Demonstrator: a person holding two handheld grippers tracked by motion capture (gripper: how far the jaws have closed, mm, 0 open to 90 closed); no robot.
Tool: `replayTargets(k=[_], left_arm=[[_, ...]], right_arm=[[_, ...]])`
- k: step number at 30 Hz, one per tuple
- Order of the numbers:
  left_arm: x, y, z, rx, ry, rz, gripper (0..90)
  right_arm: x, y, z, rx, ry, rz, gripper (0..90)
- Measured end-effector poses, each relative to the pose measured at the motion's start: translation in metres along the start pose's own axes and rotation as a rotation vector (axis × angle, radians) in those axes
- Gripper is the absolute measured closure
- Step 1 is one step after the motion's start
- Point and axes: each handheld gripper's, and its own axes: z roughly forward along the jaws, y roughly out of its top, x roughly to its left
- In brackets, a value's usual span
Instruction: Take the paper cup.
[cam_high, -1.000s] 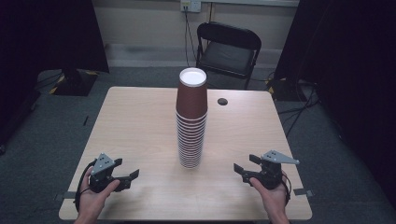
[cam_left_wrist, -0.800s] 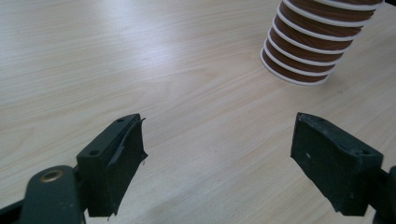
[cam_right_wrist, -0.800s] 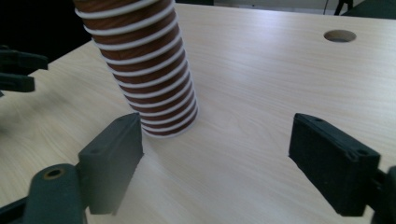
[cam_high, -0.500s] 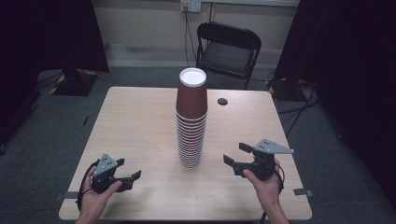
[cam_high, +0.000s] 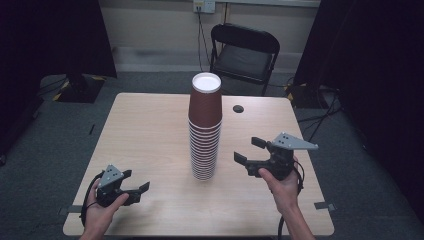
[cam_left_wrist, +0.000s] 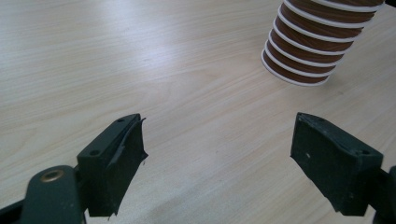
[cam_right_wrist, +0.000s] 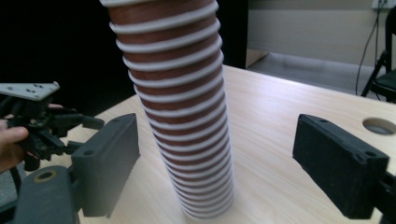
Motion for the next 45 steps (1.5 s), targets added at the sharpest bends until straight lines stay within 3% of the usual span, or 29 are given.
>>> replayTargets(k=[21,30,41,45], left_arm=[[0.001,-0.001,0.000,0.006,-0.004,-0.002,17.6],[0.001,-0.001,0.000,0.008,-0.005,-0.005,17.7],[0.001,-0.001,0.000,0.009,-0.012,-0.008,18.1],[0.001,-0.001,0.000,0.011,-0.013,-0.006,18.1]], right_arm=[[0.021,0.049,0.003,-0.063,0.093,-0.068,13.5],[0.030,0.072,0.009,-0.093,0.110,-0.111,13.2],[0.034,0.093,0.020,-0.119,0.131,-0.119,13.3],[0.033,0.104,0.023,-0.144,0.119,-0.122,13.3]])
